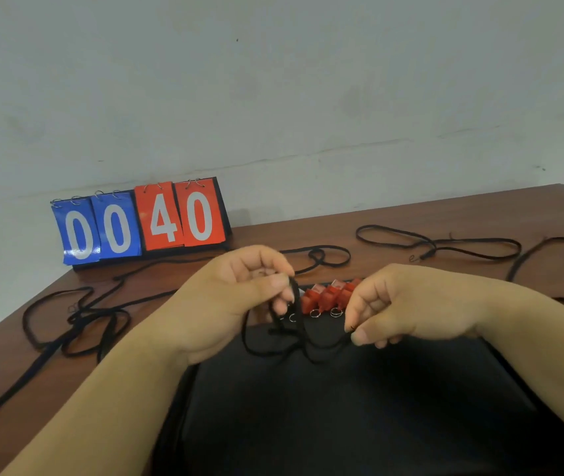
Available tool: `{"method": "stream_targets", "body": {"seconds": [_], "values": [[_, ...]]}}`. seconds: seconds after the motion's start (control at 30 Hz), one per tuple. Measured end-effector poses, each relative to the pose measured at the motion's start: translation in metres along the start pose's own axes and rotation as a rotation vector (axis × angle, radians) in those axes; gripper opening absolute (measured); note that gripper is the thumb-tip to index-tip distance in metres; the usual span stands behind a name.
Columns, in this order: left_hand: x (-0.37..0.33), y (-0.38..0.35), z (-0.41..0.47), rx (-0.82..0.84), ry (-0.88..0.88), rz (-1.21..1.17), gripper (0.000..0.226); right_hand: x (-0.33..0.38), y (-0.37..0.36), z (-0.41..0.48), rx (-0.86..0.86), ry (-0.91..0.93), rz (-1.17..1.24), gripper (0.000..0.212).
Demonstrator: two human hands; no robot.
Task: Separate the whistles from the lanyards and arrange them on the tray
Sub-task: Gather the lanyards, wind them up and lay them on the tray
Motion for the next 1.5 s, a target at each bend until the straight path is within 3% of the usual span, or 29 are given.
{"method": "stream_targets", "body": {"seconds": [0.2, 0.37, 0.53, 0.73, 1.1, 1.3, 1.4, 1.5], "values": [[-0.031, -0.025, 0.028, -0.121, -0.089, -0.432, 0.024, -0.001, 0.01, -0.003, -0.064, -0.005, 0.151, 0.002], [-0.045, -0.036, 0.04, -0.228, -0.131, -0.541, 0.029, -0.001, 0.008, -0.003, -0.007, 0.003, 0.505, 0.014], [-0.061, -0.045, 0.053, -0.294, -0.177, -0.623, 0.028, 0.003, 0.004, -0.007, 0.178, 0.048, 0.686, 0.01], [-0.071, -0.051, 0.069, -0.393, -0.207, -0.718, 0.03, 0.006, 0.007, -0.009, 0.178, 0.1, 0.829, 0.009], [-0.067, -0.041, 0.082, -0.62, -0.278, -0.7, 0.028, 0.012, 0.005, -0.014, 0.248, 0.181, 0.901, 0.007], [-0.059, -0.025, 0.074, -0.696, -0.238, -0.69, 0.024, 0.005, 0.014, -0.01, 0.146, 0.125, 0.933, 0.011], [-0.048, -0.004, 0.053, -0.726, -0.159, -0.557, 0.018, -0.002, 0.022, -0.005, 0.057, 0.097, 0.96, 0.014], [-0.035, 0.013, 0.02, -0.725, -0.024, -0.235, 0.016, -0.008, 0.028, 0.0, -0.045, 0.074, 0.929, 0.011]]}}
Point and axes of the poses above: each hand's wrist, its own z-axis towards the middle knuckle, its own y-axis out of the back of the hand, x = y × z, the point moved 4 cm from there along z, towards the middle knuckle, and after that the axes turned 8 degrees about -y, right-handed, at the moved point
